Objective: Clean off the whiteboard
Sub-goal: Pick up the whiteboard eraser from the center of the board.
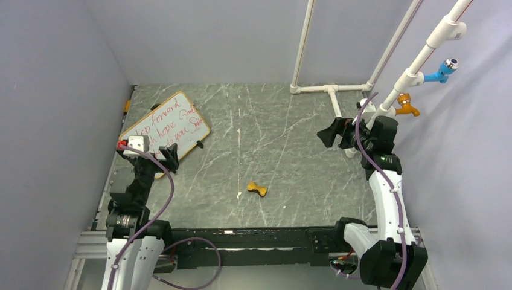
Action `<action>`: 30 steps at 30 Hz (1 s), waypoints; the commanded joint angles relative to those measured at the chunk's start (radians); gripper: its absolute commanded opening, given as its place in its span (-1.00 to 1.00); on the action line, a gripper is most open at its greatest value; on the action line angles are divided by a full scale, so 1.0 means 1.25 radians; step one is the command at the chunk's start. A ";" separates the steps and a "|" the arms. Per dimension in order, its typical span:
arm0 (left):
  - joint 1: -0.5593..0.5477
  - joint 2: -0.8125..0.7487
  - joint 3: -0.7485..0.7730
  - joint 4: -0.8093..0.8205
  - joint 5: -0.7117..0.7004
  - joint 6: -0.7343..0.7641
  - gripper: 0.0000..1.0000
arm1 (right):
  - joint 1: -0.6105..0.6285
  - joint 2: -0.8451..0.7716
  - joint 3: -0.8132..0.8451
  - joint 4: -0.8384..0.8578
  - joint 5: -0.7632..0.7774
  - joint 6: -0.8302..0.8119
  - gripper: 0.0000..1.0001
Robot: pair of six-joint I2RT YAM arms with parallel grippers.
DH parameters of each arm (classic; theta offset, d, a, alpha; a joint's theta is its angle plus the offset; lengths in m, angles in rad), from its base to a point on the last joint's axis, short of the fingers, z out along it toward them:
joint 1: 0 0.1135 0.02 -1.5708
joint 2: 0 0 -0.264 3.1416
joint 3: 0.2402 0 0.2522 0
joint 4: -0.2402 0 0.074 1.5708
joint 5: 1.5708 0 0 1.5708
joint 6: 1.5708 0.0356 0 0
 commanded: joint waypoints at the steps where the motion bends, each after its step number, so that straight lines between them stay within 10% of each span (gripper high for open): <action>1: -0.003 0.010 0.031 -0.001 0.002 -0.005 0.99 | 0.019 0.031 0.011 0.018 -0.128 -0.102 1.00; 11: -0.001 0.090 0.055 -0.038 0.047 -0.074 0.99 | 0.386 0.194 0.095 -0.237 -0.127 -0.624 0.99; 19: -0.001 0.129 0.048 -0.074 0.060 -0.123 0.99 | 0.682 0.383 0.134 -0.116 0.221 -0.556 0.99; 30: -0.001 0.150 0.054 -0.092 0.041 -0.107 0.99 | 0.837 0.559 0.202 -0.055 0.309 -0.400 0.99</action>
